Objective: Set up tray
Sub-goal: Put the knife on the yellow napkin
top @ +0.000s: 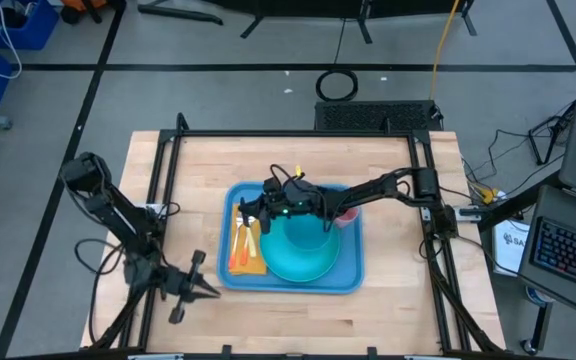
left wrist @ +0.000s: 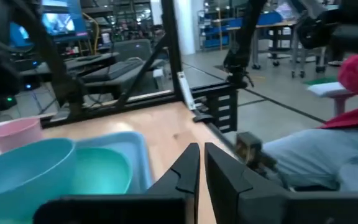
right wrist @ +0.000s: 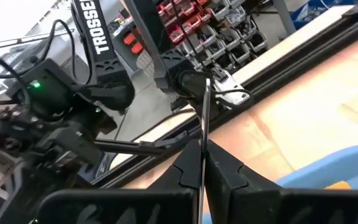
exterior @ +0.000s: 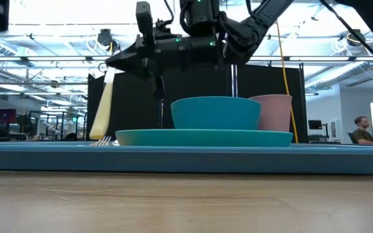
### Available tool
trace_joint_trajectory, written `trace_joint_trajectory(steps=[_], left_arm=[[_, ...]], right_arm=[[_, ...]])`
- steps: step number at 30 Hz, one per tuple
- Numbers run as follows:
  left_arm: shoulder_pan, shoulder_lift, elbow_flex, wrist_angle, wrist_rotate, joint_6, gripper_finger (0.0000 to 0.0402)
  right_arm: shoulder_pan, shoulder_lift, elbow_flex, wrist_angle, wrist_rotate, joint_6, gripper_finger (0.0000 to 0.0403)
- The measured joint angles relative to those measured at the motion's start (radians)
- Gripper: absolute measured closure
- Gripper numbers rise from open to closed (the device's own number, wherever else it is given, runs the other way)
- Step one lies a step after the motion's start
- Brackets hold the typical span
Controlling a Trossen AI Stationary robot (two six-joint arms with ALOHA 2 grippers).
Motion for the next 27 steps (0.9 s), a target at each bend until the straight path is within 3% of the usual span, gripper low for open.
trace_joint_trajectory(steps=[7,15,27], left_arm=[[0.012,0.001,-0.065,0.093,-0.012,-0.028,0.0398],[0.012,0.001,-0.065,0.091,-0.012,-0.030,0.0372],[0.012,0.001,-0.065,0.087,-0.012,-0.039,0.0371]], right_arm=[[-0.003,0.001,0.003,-0.066,0.033,0.005,0.0403],[0.002,0.002,0.002,-0.097,0.057,0.006,0.0403],[0.013,0.097,0.003,-0.019,0.092,0.063,0.0403]])
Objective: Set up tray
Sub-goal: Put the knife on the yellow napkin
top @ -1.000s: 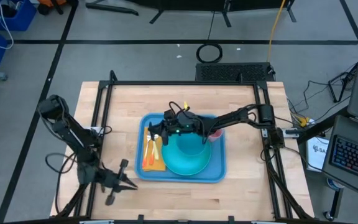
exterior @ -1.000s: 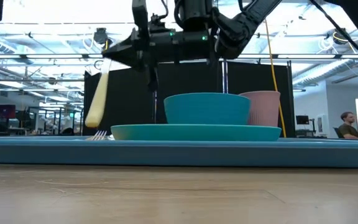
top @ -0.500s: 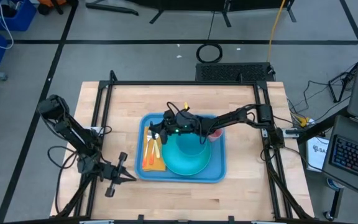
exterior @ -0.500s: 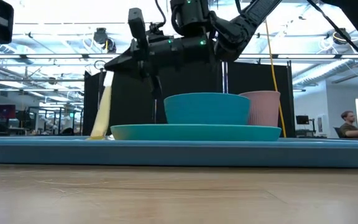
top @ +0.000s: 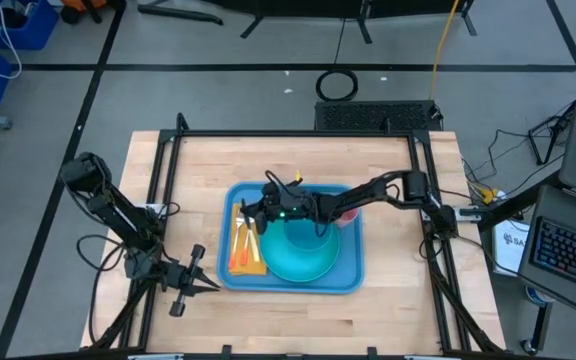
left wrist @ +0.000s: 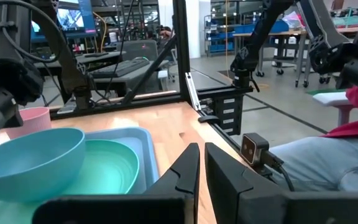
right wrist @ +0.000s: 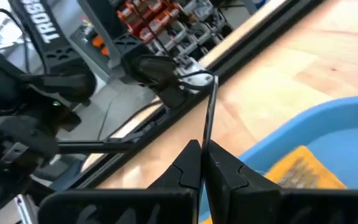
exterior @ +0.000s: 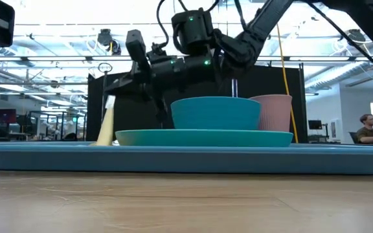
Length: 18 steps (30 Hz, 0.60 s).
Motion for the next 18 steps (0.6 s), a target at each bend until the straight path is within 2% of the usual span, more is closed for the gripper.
trace_joint_trajectory(steps=[7,18], left_arm=[[0.000,0.000,0.000,0.000,0.000,-0.006,0.0371],[0.000,0.000,0.000,0.000,0.000,-0.014,0.0371]], right_arm=[[0.003,0.012,0.000,0.014,0.063,-0.007,0.0403],[0.034,0.014,-0.003,0.101,0.066,0.039,0.0403]])
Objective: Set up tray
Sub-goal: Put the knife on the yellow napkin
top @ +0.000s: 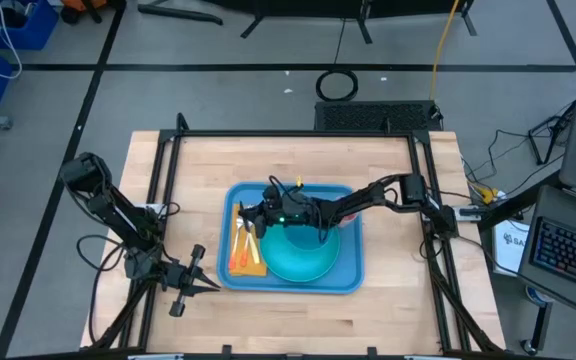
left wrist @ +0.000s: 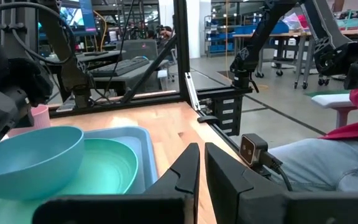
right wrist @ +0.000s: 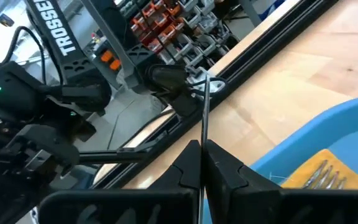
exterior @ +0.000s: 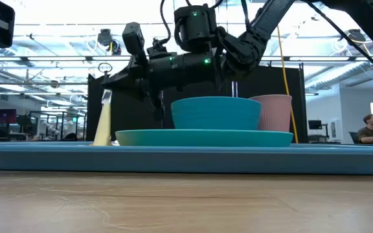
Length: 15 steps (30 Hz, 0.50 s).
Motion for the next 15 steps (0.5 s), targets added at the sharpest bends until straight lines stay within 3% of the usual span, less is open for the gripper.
trace_joint_trajectory(steps=[15], left_arm=[[0.000,0.000,0.000,-0.024,-0.004,-0.022,0.0371]], right_arm=[[0.042,0.000,-0.001,0.082,0.035,0.024,0.0403]])
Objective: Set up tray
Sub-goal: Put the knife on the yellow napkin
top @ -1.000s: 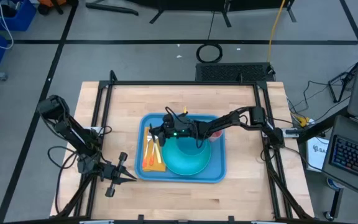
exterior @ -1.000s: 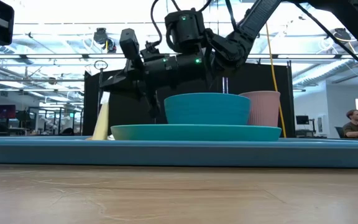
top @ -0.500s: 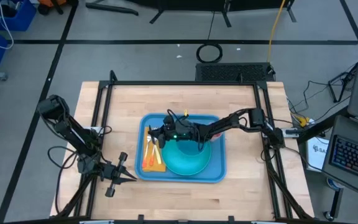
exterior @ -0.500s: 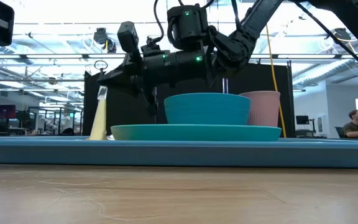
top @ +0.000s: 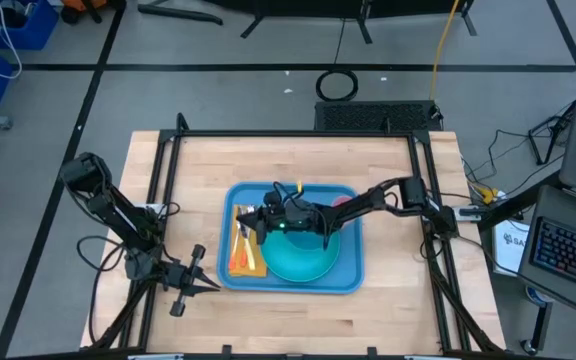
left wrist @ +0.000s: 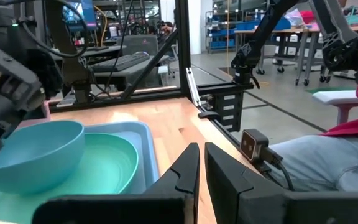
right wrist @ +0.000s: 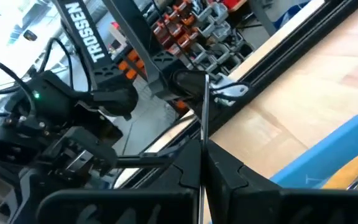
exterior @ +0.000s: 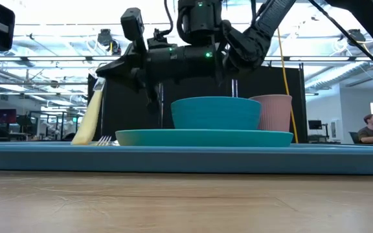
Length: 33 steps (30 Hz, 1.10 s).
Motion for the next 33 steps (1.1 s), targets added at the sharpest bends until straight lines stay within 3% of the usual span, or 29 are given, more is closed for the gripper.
trace_joint_trajectory(steps=[20,33], left_arm=[[0.000,0.000,0.000,-0.019,-0.005,-0.019,0.0371],[0.000,0.000,0.000,-0.020,-0.005,-0.023,0.0371]], right_arm=[[0.013,-0.003,0.002,-0.164,0.175,-0.105,0.0403],[0.012,-0.004,0.003,-0.281,0.237,-0.066,0.0402]])
